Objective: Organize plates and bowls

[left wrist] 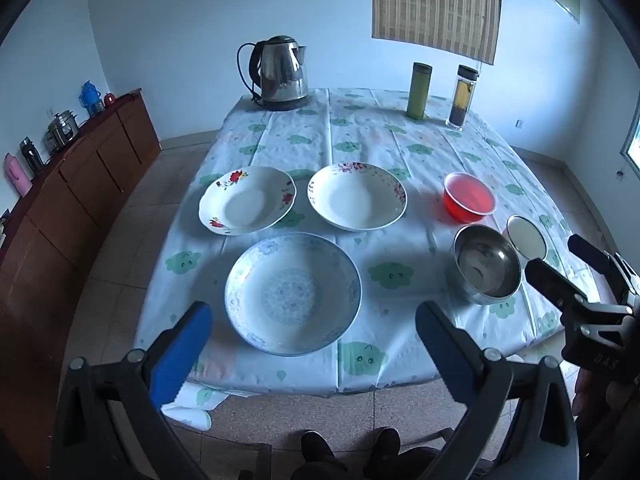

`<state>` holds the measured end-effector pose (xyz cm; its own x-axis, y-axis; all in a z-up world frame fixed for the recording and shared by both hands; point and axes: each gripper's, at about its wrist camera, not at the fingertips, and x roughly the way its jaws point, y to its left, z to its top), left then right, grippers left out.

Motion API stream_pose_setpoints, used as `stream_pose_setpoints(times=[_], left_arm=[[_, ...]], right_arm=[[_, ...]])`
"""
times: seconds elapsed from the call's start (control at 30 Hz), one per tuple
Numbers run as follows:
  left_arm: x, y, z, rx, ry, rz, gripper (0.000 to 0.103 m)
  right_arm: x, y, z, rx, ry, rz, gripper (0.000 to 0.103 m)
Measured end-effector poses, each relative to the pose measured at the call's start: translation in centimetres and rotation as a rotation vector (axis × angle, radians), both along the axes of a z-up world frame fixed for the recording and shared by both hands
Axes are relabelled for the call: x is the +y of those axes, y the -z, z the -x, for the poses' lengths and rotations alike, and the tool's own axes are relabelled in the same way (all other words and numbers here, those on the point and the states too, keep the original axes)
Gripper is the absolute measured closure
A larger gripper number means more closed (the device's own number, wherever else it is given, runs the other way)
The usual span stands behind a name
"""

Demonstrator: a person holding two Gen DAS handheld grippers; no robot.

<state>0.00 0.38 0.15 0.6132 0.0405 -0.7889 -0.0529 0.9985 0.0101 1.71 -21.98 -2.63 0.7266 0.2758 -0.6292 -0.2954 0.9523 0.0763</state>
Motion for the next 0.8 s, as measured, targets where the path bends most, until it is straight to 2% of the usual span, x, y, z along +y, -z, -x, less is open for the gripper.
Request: stream_pose_setpoints(times=[0.8], left_arm=[[0.31, 0.03, -0.01, -0.004, 0.001, -0.006, 0.0]], right_arm=[[0.31, 0.09, 0.06, 0.003, 0.0, -0.003, 0.0]])
